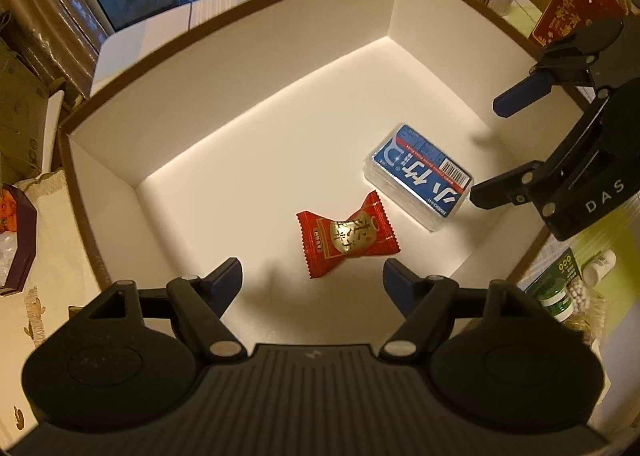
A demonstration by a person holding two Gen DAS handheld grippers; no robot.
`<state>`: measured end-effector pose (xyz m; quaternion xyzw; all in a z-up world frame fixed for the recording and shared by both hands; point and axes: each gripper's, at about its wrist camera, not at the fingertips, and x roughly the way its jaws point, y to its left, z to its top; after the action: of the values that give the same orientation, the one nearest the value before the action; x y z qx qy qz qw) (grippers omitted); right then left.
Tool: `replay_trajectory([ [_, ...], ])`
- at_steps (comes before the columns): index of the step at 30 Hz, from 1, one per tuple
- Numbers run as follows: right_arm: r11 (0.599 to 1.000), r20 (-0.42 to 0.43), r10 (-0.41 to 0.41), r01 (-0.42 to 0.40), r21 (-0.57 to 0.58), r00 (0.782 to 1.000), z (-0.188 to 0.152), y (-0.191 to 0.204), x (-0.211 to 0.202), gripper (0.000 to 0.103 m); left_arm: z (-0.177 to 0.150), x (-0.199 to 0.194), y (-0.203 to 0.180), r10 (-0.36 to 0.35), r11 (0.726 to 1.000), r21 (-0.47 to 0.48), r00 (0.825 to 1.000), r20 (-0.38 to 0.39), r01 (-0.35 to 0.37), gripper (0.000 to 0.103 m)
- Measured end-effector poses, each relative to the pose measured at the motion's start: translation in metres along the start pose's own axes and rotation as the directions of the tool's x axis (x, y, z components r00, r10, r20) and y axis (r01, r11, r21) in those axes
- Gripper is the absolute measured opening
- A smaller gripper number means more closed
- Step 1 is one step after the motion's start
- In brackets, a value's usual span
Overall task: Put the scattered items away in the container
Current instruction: 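Withdraw both grippers from the box back toward the remaining items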
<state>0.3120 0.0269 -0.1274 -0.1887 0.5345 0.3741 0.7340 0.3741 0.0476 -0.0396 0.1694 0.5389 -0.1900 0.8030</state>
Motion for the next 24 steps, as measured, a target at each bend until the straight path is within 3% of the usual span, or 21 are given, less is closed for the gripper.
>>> replay_trajectory([
  [24, 0.998, 0.146, -0.036, 0.042, -0.036, 0.989, -0.04, 0.027, -0.076, 0.091, -0.028, -0.082, -0.036, 0.078, 0.997, -0.032, 0.991, 0.112, -0.074, 0.079],
])
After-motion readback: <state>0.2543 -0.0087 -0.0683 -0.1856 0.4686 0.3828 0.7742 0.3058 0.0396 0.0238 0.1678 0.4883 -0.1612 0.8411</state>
